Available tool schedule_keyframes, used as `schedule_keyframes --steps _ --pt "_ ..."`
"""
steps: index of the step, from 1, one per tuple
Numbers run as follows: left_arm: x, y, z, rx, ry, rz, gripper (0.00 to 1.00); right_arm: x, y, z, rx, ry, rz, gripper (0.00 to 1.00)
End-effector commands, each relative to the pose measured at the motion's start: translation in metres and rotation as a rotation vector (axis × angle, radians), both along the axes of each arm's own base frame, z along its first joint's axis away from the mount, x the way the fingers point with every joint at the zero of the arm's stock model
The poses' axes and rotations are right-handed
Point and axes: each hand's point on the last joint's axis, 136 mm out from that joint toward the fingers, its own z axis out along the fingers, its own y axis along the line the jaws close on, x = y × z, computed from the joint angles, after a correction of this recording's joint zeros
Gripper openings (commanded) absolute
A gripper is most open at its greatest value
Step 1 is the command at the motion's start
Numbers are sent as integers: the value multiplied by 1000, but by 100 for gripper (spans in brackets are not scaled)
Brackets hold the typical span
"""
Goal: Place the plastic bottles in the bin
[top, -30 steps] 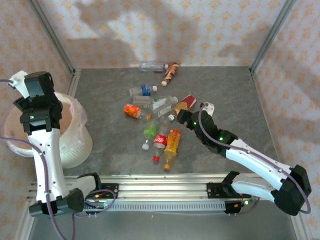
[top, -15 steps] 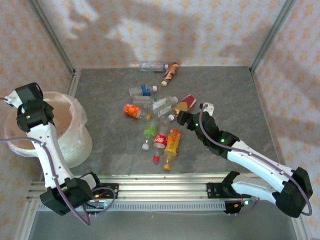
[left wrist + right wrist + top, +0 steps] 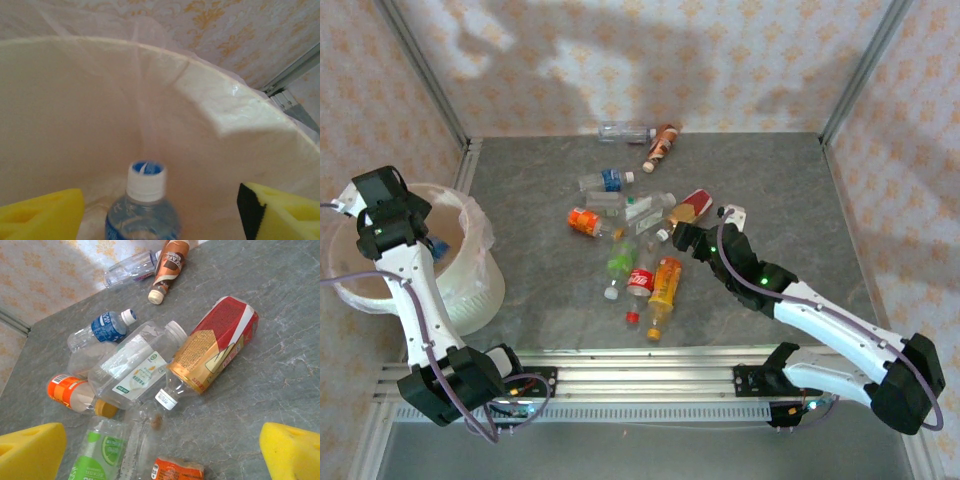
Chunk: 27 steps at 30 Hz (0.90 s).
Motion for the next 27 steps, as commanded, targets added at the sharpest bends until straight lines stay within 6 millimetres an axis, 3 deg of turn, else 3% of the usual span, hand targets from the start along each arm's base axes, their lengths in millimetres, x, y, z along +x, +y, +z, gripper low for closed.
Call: schedule_keyframes --steps 1,10,14,20,24,27 --pt "0 -6 14 -10 -67 -7 86 0 -6 -10 -3 16 -39 99" --pt "-1 -16 31 -13 -109 -48 93 4 -10 -14 -21 18 -76 99" --pt "7 -33 53 -31 -195 -139 98 7 -13 -22 -18 49 -111 99" --pt "20 -85 109 -66 -423 -382 100 23 -16 -35 85 141 -142 99" --pt "29 -135 138 -103 -551 -573 100 37 -24 -43 98 210 -170 99" --pt "35 -176 149 -137 -589 -732 100 52 -28 -49 134 261 -182 99"
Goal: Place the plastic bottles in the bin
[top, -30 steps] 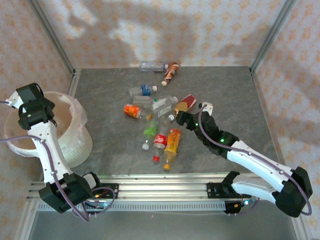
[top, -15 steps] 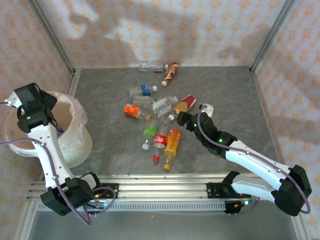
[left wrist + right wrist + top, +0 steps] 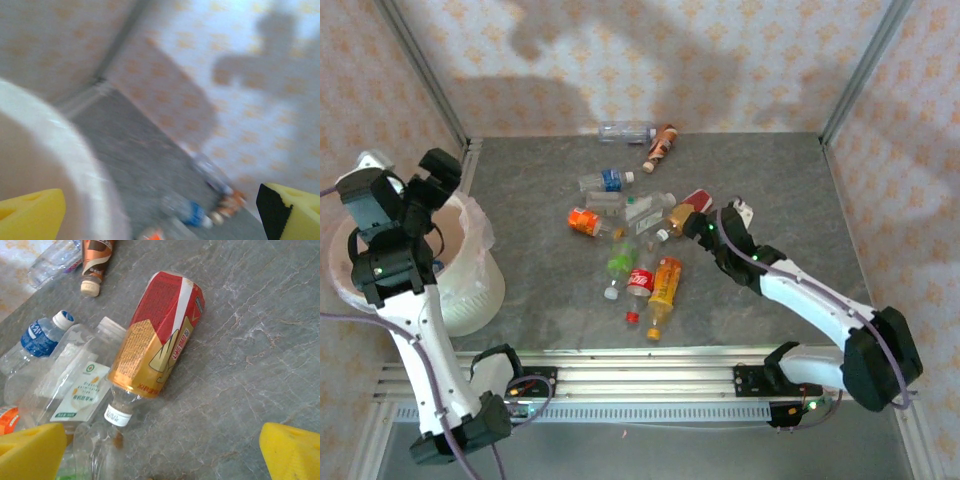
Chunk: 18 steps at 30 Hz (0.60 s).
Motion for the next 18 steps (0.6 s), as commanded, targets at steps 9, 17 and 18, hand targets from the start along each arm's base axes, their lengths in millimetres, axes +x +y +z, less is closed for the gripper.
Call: schedule_keyframes --steps 9,17,18 --pt "26 -133 10 -69 -91 -518 99 59 0 -14 31 206 -22 99" --pt "34 -193 -20 -38 -8 -693 100 97 -15 -63 6 369 -145 99" --pt "36 -197 -25 -38 7 -700 100 101 -14 -67 8 382 -151 99"
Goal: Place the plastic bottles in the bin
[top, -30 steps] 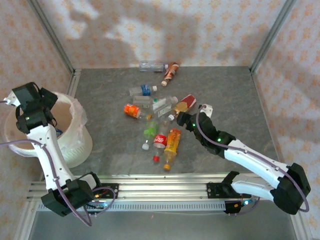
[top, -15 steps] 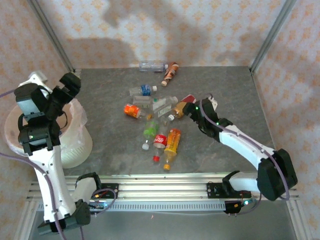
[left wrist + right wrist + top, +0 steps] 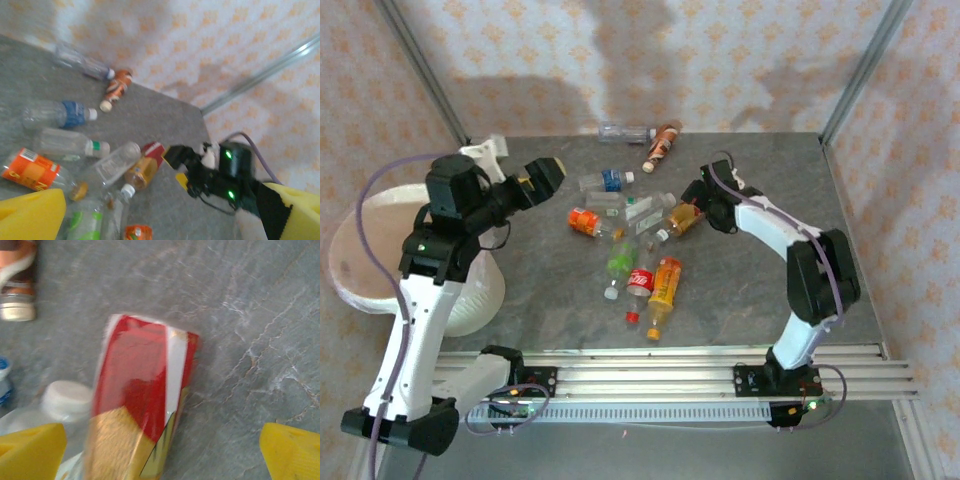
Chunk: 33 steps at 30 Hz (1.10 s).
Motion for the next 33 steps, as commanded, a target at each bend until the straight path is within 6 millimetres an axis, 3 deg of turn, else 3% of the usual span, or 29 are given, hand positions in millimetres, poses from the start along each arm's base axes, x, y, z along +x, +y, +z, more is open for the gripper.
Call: schedule_keyframes --steps 1,9,19,26,33 --pt "6 -11 -5 25 -14 -17 100 5 -3 -16 1 90 -43 99" --pt "15 -28 -40 63 68 -40 100 29 8 -34 31 119 -71 99" --pt "15 -28 -65 108 137 -37 100 44 8 -75 67 202 -81 95" --pt "15 -34 -85 90 190 -52 100 30 -8 -55 31 82 -75 75" --pt "21 -59 -97 128 211 -98 100 5 -22 -27 -7 -43 -22 60"
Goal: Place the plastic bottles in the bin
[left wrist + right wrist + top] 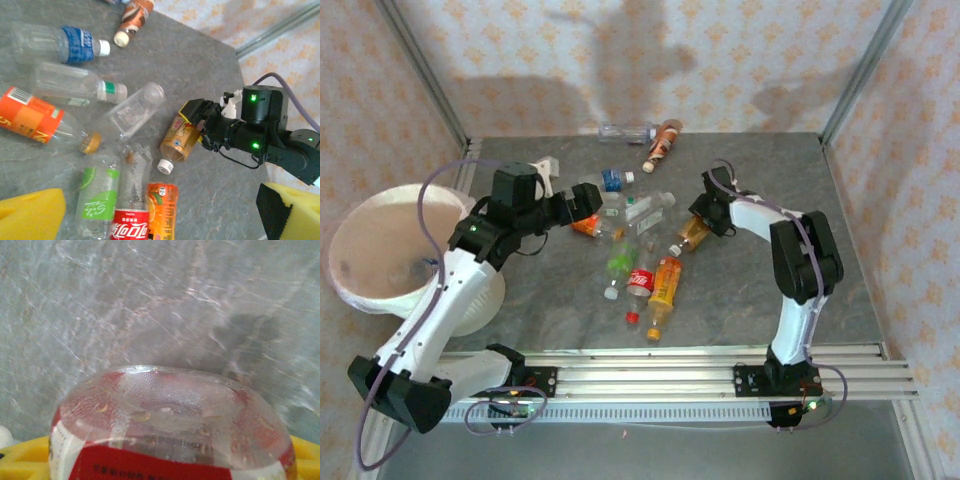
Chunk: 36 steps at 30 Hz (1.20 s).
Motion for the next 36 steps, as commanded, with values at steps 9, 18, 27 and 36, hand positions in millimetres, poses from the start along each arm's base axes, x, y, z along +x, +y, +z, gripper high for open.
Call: schedule_keyframes --steps 9,18,27,36 --pt "24 -66 -43 127 34 -153 100 -30 -2 104 87 -398 120 56" --pt "37 -132 -70 39 42 -391 100 -65 22 181 278 -585 216 56" --pt "26 -178 -54 -20 -34 -585 100 -69 54 212 399 -638 252 56" --pt "16 -206 -56 -43 -47 -694 100 -68 78 223 463 -635 283 56"
